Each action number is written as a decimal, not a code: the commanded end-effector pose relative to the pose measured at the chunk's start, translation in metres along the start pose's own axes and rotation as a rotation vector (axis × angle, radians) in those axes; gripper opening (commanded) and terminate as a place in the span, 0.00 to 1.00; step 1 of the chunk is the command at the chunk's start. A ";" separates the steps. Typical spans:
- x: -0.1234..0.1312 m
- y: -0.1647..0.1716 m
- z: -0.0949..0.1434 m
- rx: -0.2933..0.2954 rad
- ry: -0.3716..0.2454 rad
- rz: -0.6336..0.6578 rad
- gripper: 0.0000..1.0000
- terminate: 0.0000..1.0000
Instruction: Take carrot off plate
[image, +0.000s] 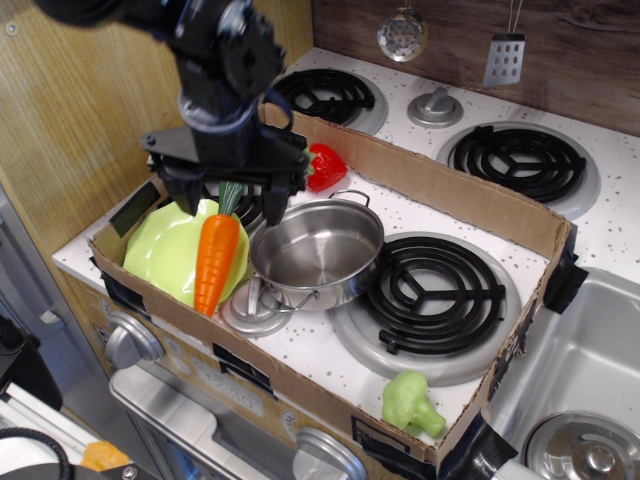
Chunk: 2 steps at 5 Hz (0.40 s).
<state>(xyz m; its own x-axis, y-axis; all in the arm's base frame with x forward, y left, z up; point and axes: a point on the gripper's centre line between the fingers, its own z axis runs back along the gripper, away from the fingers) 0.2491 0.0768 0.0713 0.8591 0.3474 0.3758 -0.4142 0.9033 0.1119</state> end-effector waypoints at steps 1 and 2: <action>0.001 0.016 -0.016 0.005 -0.046 -0.051 1.00 0.00; 0.001 0.021 -0.021 0.016 -0.059 -0.079 1.00 0.00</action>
<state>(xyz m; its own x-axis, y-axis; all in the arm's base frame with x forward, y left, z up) 0.2455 0.0990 0.0466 0.8780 0.2612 0.4011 -0.3475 0.9242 0.1588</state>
